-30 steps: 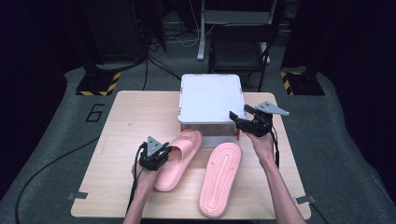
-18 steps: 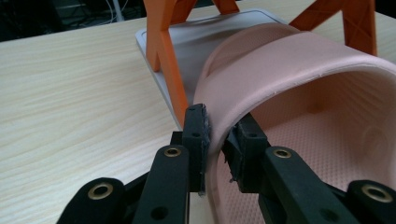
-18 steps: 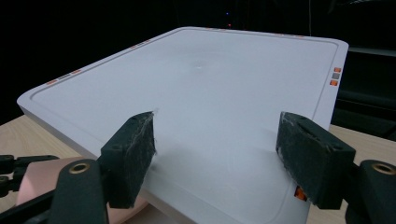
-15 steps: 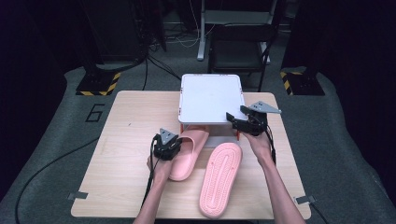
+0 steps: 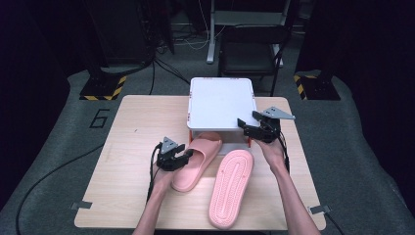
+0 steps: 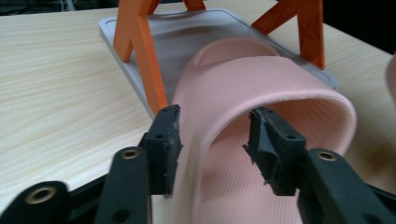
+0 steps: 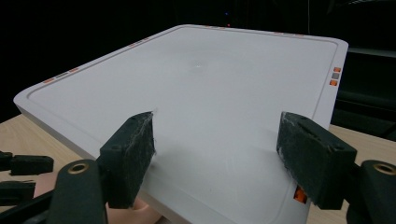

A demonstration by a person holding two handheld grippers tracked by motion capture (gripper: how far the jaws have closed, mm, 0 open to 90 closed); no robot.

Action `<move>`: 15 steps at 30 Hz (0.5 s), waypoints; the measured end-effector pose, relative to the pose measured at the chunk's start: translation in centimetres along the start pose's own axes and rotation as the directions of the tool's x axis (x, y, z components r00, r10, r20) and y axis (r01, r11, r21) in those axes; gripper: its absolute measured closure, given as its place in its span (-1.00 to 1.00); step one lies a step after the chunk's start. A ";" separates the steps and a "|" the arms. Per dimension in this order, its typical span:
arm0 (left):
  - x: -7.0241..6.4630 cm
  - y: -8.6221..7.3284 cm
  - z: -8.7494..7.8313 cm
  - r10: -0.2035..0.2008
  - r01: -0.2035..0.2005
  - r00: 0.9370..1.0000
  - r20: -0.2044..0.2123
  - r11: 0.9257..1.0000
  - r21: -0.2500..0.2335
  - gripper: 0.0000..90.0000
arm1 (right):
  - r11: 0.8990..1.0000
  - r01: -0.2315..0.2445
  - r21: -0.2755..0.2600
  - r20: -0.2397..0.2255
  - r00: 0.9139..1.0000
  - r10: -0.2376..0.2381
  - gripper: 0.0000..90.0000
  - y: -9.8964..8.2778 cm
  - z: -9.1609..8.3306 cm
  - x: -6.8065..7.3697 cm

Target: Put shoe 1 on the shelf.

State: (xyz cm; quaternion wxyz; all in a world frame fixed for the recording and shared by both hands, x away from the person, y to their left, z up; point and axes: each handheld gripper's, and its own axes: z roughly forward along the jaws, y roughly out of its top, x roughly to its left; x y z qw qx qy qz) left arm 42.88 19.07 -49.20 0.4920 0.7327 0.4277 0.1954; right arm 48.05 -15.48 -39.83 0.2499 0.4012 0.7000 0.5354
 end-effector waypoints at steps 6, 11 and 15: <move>0.6 -1.2 -3.5 0.097 -0.100 0.991 0.093 0.995 0.028 -0.30 | 1.000 0.021 0.008 0.001 1.000 -0.021 -0.39 0.0 -0.1 0.0; 1.2 -3.5 -5.9 0.150 -0.161 0.979 0.135 0.984 0.072 -0.59 | 1.000 0.015 0.009 0.006 1.000 -0.015 -0.40 0.0 -0.1 0.2; 1.8 -5.0 -6.1 0.173 -0.198 0.971 0.164 0.969 0.150 -0.61 | 1.000 0.015 -0.002 0.010 1.000 -0.015 -0.40 0.0 0.0 0.3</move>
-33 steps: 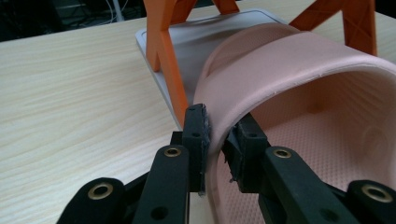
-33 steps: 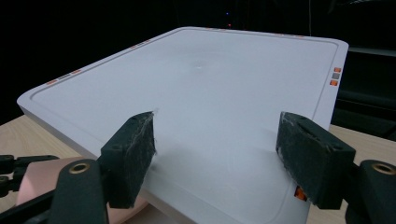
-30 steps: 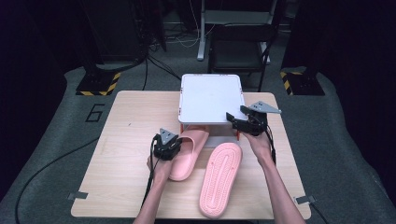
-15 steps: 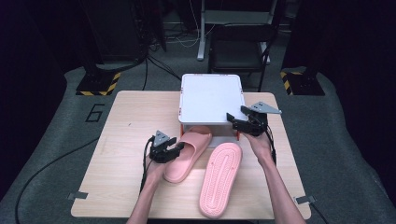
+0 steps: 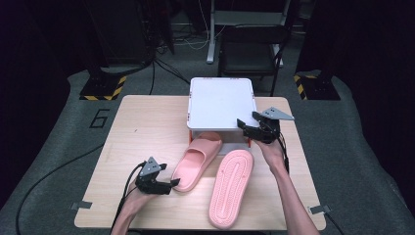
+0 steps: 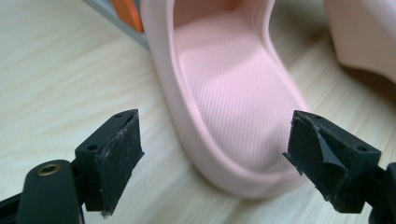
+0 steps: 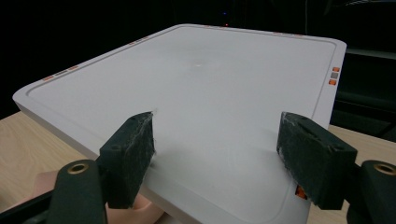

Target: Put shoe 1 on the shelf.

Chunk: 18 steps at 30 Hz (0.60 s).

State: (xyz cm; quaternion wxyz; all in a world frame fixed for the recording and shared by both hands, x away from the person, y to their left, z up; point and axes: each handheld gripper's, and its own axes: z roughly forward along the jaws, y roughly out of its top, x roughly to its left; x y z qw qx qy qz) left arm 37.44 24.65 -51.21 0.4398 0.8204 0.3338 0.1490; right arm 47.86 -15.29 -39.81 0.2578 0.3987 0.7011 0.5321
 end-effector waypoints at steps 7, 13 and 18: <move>-0.4 0.8 0.9 -0.046 0.047 0.996 0.079 0.999 -0.004 -0.53 | 1.000 -0.005 -0.005 0.005 1.000 0.005 -0.40 -0.1 0.0 0.1; -1.8 0.9 1.9 0.001 -0.005 0.996 0.092 0.999 0.045 -0.71 | 1.000 -0.002 0.001 0.000 1.000 0.002 -0.40 -0.1 -0.1 0.1; -2.2 1.3 2.5 0.021 -0.025 0.998 0.055 0.997 0.068 -0.73 | 1.000 -0.001 0.001 -0.001 1.000 0.001 -0.40 -0.1 -0.2 0.1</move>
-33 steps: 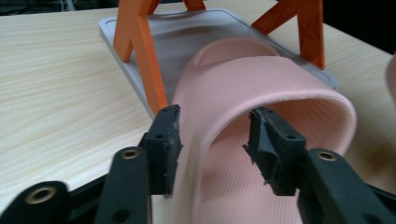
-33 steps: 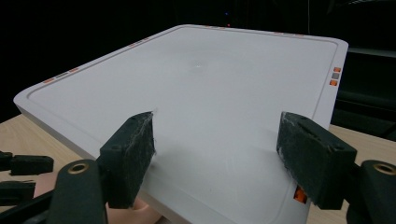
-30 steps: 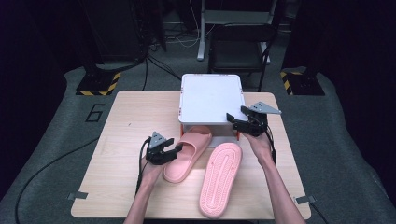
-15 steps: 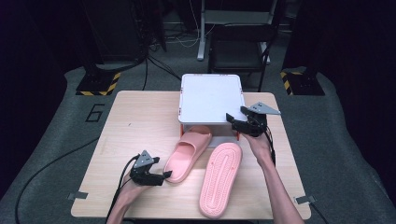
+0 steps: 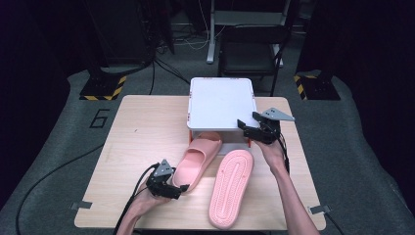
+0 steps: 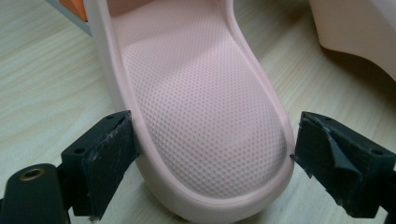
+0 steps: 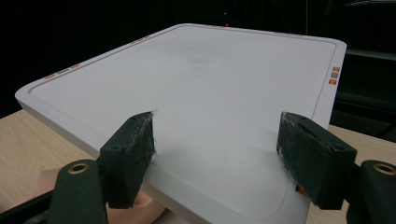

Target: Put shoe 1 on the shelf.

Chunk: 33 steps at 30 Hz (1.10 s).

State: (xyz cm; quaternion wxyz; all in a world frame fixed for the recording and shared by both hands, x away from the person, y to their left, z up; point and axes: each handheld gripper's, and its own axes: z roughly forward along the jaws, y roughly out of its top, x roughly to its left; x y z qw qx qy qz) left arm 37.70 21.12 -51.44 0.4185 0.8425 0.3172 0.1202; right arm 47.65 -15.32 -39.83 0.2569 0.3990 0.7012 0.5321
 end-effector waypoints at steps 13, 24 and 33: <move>-0.1 3.0 2.9 -0.075 0.061 0.983 -0.167 0.994 -0.088 -0.58 | 1.000 0.000 0.007 0.012 1.000 0.000 -0.38 0.0 0.0 0.2; 2.0 6.6 4.1 -0.162 0.119 0.948 -0.273 0.979 -0.167 0.33 | 1.000 0.007 0.003 0.017 1.000 -0.007 -0.38 0.0 0.0 0.2; 1.0 8.4 6.1 -0.250 0.178 0.878 -0.408 0.962 -0.207 0.74 | 1.000 0.018 0.001 0.021 1.000 -0.018 -0.39 0.0 0.1 0.3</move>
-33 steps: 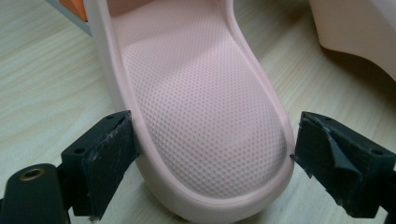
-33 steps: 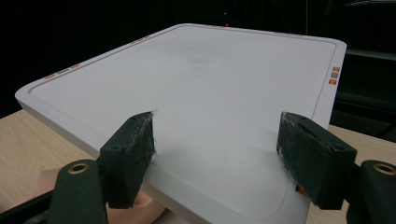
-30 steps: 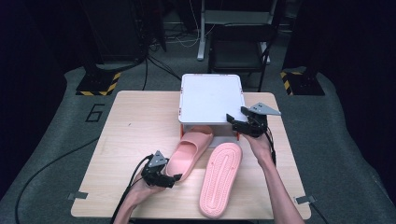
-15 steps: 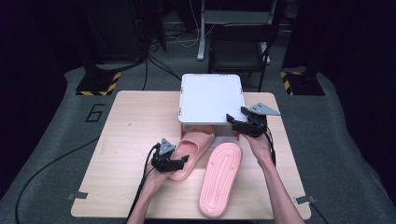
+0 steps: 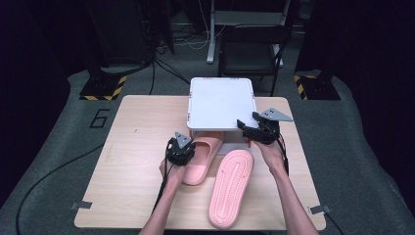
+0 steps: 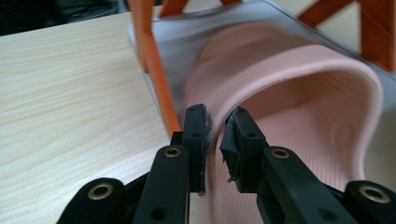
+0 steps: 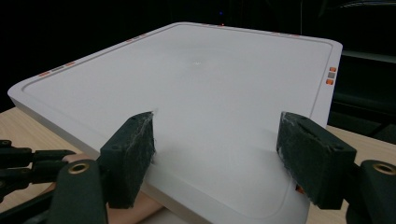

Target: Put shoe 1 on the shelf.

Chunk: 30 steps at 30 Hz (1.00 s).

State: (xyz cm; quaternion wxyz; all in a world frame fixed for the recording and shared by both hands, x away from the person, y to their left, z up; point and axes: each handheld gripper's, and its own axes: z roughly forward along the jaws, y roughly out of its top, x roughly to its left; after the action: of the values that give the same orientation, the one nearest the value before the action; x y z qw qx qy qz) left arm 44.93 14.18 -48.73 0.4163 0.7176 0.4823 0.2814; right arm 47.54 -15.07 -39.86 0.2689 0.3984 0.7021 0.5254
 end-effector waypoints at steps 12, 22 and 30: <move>0.7 -0.4 -0.6 -0.032 0.042 0.988 0.154 0.997 -0.066 -0.02 | 1.000 -0.001 0.008 -0.009 1.000 0.001 -0.38 0.0 -0.2 0.0; 1.0 -4.6 -4.3 0.174 -0.180 0.917 0.359 0.983 -0.017 -0.81 | 1.000 0.002 0.007 -0.008 1.000 -0.002 -0.38 0.0 -0.2 0.0; -0.2 -4.3 -2.9 0.161 -0.173 0.935 0.316 0.985 0.012 -0.79 | 1.000 -0.004 0.012 -0.005 1.000 0.004 -0.37 0.0 -0.3 0.0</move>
State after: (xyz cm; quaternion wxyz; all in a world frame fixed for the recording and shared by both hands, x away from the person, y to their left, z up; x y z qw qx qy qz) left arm 40.59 15.78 -51.08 0.4480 0.7996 0.3528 0.1884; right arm 47.34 -15.24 -39.76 0.2635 0.4003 0.7051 0.5226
